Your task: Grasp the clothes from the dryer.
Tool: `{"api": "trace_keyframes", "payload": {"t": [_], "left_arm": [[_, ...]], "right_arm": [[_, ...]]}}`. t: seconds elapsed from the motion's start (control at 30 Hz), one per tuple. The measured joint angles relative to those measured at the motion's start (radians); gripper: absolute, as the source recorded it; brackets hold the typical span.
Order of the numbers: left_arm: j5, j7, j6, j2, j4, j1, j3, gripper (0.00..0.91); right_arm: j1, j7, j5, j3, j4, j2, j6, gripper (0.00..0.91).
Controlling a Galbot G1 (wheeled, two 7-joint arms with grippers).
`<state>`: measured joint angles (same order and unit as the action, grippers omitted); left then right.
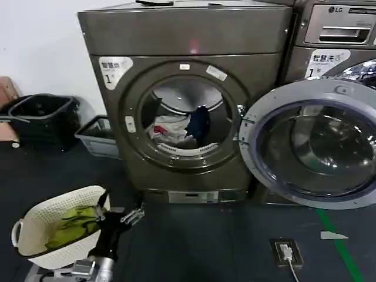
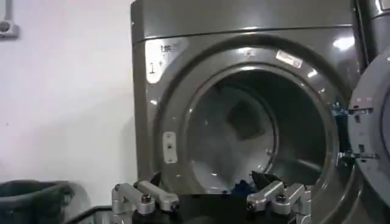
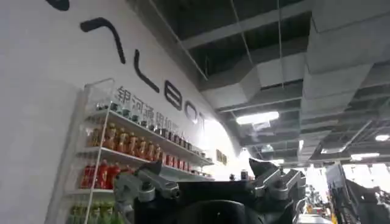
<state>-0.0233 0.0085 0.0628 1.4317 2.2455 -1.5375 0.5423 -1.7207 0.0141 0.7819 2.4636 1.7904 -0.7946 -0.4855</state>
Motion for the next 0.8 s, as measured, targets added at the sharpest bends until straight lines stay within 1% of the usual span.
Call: {"api": "trace_keyframes", "payload": {"t": [0.13,0.6,0.8], "left_arm": [[-0.004,0.011,-0.005,-0.001,0.000,0.000,0.000,0.907],[-0.001,0.024,-0.005,-0.002,0.008,-0.004,0.002,0.907],[-0.001,0.027,-0.005,0.001,0.012,-0.007,0.002,0.907]], "right_arm": [[0.003,0.003,0.002,-0.003,0.002,-0.001,0.000,0.907],[0.007,-0.010,0.003,-0.009,-0.005,-0.002,0.002,0.907],[0.000,-0.011,0.006,-0.006,-0.009,0.000,0.013,0.907]]}}
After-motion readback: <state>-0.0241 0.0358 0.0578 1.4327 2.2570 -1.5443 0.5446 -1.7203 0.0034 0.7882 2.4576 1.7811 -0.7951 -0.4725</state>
